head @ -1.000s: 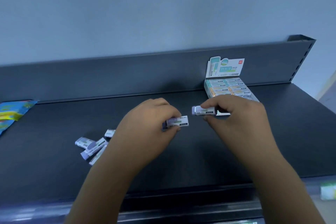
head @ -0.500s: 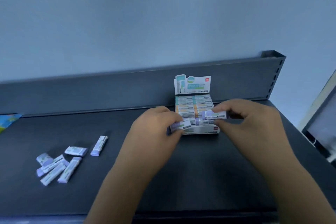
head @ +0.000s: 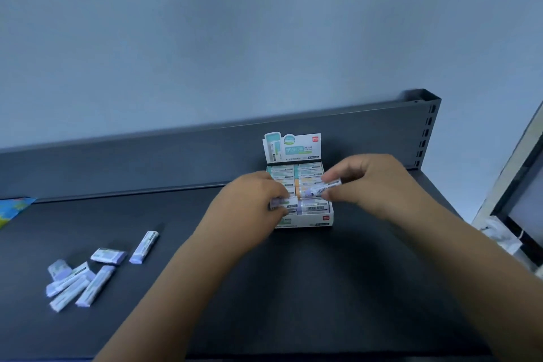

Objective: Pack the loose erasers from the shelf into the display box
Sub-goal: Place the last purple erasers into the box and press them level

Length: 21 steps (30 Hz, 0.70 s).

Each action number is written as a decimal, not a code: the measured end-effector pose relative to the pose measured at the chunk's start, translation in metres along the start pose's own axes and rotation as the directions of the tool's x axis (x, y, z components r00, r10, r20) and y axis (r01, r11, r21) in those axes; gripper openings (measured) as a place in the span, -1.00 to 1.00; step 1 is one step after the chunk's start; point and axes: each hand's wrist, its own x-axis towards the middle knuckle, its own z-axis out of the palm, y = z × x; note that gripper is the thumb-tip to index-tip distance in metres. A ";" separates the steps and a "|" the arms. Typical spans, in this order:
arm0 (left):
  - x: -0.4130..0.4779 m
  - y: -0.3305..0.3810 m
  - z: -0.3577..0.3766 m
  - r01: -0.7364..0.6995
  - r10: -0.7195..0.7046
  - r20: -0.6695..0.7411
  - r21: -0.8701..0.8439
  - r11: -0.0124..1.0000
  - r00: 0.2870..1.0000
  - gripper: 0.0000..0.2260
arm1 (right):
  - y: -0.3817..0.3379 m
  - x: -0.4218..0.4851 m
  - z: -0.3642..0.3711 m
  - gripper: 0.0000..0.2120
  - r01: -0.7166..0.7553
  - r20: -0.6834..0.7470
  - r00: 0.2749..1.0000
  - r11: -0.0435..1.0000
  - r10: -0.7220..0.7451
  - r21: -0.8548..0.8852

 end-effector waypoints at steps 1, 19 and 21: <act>0.002 0.000 0.002 -0.004 0.004 0.013 0.010 1.000 1.000 -0.84 | 0.004 0.000 0.002 -0.80 -0.032 0.019 0.999 0.999 0.031 0.031; 0.023 -0.017 0.017 -0.017 0.013 0.043 0.080 0.997 0.999 -0.81 | 0.022 0.009 0.013 -0.80 0.171 -0.048 0.983 0.977 -0.178 -0.129; 0.022 -0.017 0.015 -0.009 0.008 0.012 0.083 0.997 1.000 -0.82 | 0.023 0.011 0.014 -0.80 0.181 -0.030 0.982 0.973 -0.187 -0.144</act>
